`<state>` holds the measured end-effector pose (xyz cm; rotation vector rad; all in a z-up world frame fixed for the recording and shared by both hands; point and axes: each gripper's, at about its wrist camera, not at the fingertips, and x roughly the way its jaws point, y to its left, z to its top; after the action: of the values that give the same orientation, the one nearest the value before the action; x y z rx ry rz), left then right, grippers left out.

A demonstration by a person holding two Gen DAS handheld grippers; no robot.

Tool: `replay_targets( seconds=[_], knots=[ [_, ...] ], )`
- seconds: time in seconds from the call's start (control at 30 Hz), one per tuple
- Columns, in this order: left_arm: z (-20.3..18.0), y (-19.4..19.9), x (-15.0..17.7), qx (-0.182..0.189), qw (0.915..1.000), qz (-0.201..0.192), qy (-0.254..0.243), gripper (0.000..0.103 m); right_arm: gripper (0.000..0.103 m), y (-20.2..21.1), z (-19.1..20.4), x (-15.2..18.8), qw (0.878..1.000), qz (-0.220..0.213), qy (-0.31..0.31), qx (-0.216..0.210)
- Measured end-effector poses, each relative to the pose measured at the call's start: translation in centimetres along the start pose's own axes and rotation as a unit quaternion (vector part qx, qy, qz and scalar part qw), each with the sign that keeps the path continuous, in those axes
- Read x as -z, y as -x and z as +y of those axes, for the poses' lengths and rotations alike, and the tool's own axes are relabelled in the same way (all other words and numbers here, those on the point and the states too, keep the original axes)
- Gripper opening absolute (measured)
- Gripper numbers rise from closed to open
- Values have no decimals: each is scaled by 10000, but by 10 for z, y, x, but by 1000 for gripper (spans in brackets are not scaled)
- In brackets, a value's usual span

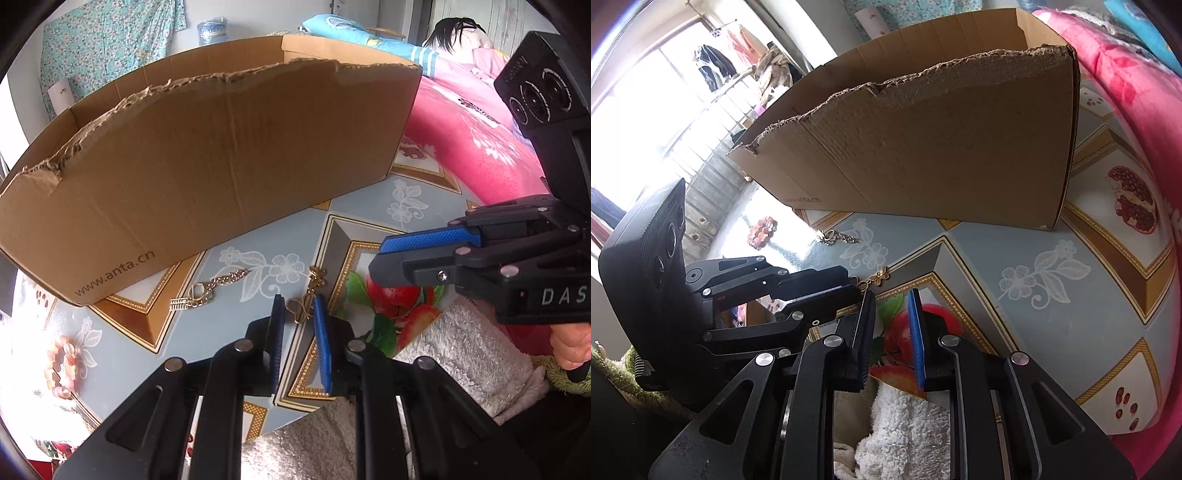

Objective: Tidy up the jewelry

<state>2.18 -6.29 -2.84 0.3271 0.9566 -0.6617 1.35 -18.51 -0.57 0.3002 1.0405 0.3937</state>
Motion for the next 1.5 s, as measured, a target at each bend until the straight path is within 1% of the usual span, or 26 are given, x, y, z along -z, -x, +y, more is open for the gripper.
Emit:
replay_targets(
  seconds=[0.13, 0.17, 0.2, 0.27, 0.3, 0.33, 0.5, 0.63, 0.93, 1.03, 1.07, 1.23, 1.37, 1.4, 1.43, 1.5],
  knots=[
    [9, 4, 1, 140, 9996, 10, 228, 15, 18, -2, 17, 0, 9992, -69, 380, 144],
    [13, 6, 3, 164, 9993, -7, 332, 16, 21, -3, 24, 1, 9985, -87, 527, 153],
    [17, 8, 4, 166, 9991, -21, 400, 15, 27, -5, 31, 2, 9974, -104, 686, 172],
    [25, 11, 7, 100, 9985, -58, 530, 15, 35, -9, 46, 4, 9938, -135, 1073, 251],
    [28, 13, 8, 70, 9983, -73, 578, 15, 36, -12, 52, 5, 9920, -132, 1222, 272],
    [32, 14, 9, 39, 9980, -92, 630, 15, 36, -18, 58, 6, 9899, -99, 1379, 325],
    [44, 20, 13, 5, 9963, -185, 839, 15, 36, -40, 73, 9, 9833, 56, 1694, 663],
    [47, 22, 16, 73, 9960, -233, 856, 16, 36, -48, 75, 10, 9797, -14, 1816, 845],
    [51, 17, 17, 224, 9953, -266, 903, 15, 26, -51, 76, 9, 9719, -113, 2065, 1121],
    [55, 20, 19, 230, 9949, -287, 935, 15, 21, -52, 75, 8, 9713, -108, 2090, 1129],
    [56, 21, 19, 231, 9948, -296, 945, 15, 18, -51, 75, 9, 9703, -109, 2131, 1140],
    [60, 24, 21, 212, 9944, -317, 989, 15, 18, -53, 74, 8, 9708, -129, 2130, 1100],
    [59, 27, 21, 184, 9945, -339, 972, 15, 16, -53, 71, 6, 9751, -125, 1991, 971],
    [58, 28, 21, 180, 9946, -343, 967, 15, 7, -50, 68, 6, 9760, -123, 1971, 922],
    [58, 28, 21, 176, 9946, -345, 962, 15, 2, -49, 68, 5, 9766, -96, 1955, 888],
    [57, 29, 21, 167, 9947, -346, 953, 15, 2, -47, 67, 5, 9774, -88, 1926, 865]
  ],
)
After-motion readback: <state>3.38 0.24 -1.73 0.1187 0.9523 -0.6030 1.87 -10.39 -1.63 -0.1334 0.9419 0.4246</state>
